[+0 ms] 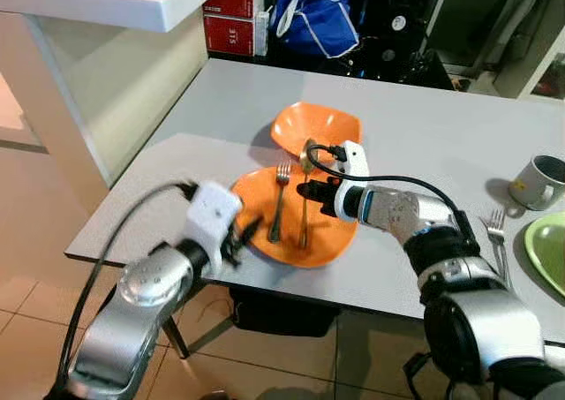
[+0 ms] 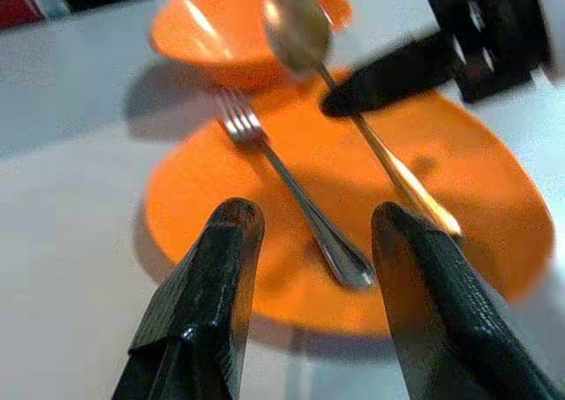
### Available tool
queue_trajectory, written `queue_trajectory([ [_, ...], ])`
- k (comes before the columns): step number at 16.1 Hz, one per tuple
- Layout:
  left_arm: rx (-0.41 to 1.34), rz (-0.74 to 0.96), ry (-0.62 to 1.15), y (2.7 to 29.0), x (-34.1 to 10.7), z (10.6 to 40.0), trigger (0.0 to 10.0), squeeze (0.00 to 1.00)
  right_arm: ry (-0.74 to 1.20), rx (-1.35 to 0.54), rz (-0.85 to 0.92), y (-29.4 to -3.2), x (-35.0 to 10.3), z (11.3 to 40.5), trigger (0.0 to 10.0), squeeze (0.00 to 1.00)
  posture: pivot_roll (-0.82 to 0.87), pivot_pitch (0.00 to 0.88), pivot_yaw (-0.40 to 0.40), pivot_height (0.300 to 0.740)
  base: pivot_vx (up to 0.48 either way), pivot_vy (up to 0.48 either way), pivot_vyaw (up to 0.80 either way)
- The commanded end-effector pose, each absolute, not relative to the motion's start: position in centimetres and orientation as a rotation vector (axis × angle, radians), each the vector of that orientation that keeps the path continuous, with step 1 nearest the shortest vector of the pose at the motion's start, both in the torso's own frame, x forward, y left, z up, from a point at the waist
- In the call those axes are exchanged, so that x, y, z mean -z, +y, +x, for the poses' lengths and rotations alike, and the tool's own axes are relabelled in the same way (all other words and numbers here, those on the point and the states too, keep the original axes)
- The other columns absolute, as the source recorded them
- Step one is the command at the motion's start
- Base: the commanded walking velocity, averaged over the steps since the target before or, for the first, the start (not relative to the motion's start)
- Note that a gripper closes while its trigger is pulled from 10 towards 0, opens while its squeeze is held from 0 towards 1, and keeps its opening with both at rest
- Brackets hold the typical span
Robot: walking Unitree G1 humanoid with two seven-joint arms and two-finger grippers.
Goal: Setting the table
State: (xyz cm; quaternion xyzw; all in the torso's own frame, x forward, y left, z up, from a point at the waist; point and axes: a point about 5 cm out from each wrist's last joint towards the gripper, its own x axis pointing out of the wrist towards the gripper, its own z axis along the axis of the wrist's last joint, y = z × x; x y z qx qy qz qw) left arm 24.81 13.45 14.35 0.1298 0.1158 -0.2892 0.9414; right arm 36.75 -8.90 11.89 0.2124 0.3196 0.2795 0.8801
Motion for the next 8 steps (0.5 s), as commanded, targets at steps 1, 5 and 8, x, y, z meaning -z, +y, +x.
queue_trajectory([
  [1, 0.623, 0.269, 0.238, 13.14, -14.65, 24.53, 10.0, 0.00, 0.651, -0.577, 0.423, -9.34, -12.34, 37.19, 10.0, 0.00, 0.07, 0.005, -0.052, 0.740, 0.000, 0.000, 0.00],
  [5, 0.617, 0.276, 0.248, 13.45, -14.83, 24.71, 10.0, 0.00, 0.683, -0.545, 0.415, -9.86, -11.99, 37.31, 10.0, 0.00, 0.07, 0.012, -0.049, 0.740, 0.000, 0.000, 0.00],
  [8, 0.613, 0.273, 0.252, 13.52, -14.94, 24.75, 10.0, 0.00, 0.700, -0.517, 0.432, -9.93, -11.67, 37.36, 10.0, 0.00, 0.07, 0.015, -0.049, 0.740, 0.000, 0.000, 0.00],
])
